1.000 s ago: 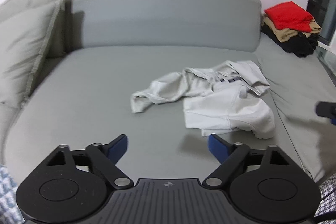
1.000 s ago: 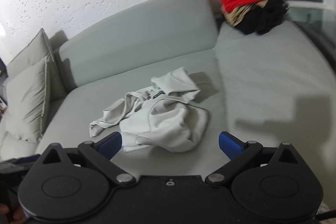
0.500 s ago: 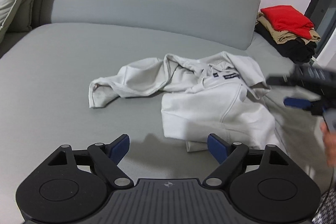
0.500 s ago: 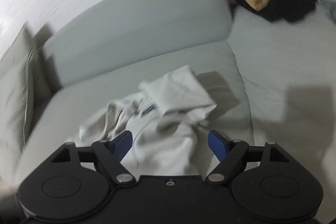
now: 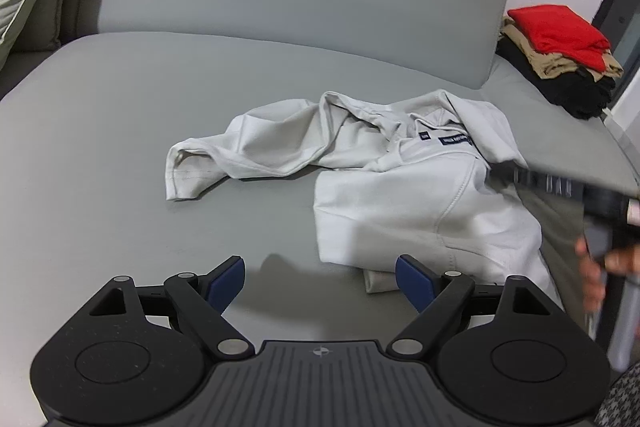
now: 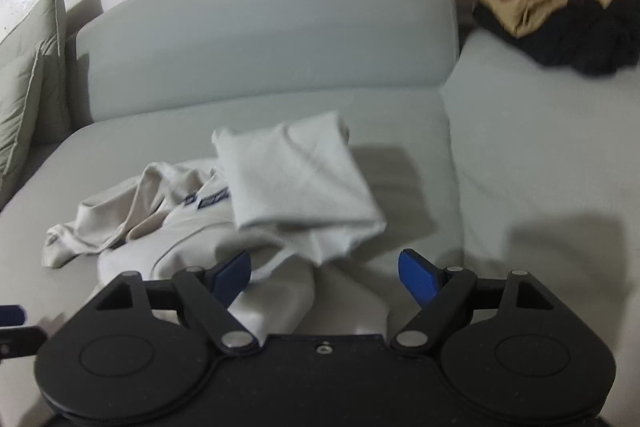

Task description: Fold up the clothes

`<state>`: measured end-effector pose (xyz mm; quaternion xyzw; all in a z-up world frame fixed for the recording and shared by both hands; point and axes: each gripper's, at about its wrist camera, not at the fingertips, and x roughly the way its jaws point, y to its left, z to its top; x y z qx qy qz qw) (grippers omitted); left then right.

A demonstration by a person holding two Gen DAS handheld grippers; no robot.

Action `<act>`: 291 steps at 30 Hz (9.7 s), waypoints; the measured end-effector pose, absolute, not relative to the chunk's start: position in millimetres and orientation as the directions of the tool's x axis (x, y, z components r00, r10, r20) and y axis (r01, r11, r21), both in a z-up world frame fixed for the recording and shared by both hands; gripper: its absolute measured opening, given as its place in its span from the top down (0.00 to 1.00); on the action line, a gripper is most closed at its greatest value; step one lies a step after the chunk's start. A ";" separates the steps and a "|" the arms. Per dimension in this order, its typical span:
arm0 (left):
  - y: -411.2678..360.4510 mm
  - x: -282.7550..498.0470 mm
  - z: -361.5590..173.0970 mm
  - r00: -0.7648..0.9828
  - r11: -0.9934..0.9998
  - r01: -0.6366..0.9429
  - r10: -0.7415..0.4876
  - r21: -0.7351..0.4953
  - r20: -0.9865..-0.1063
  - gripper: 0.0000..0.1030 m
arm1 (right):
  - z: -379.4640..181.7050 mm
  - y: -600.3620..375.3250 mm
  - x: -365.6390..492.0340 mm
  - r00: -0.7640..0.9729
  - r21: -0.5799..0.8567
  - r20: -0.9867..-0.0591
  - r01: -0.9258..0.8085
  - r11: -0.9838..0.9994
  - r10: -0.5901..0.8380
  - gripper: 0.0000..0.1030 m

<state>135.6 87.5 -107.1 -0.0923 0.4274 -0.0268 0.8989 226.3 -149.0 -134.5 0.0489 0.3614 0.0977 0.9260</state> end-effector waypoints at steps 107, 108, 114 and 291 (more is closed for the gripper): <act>115.2 -44.6 -17.1 0.774 0.954 0.205 -0.295 -0.219 -0.560 0.27 | -34.5 -84.1 1.0 0.554 0.275 -0.674 -0.426 0.862 0.489 0.94; 117.9 -48.1 -19.2 0.772 0.956 0.193 -0.287 -0.221 -0.567 0.27 | -43.6 -82.9 -3.9 0.511 0.281 -0.705 -0.435 0.855 0.492 0.93; 113.5 -39.5 -49.8 0.715 0.940 0.151 -0.318 -0.306 -0.622 0.28 | -48.0 -136.1 -34.0 0.551 0.339 -0.689 -0.330 0.881 0.472 0.59; 101.2 40.4 -112.0 0.620 0.898 -0.033 -0.327 -0.439 -0.713 0.97 | -126.6 -342.4 -26.6 0.706 0.591 -0.675 0.346 0.728 0.212 0.98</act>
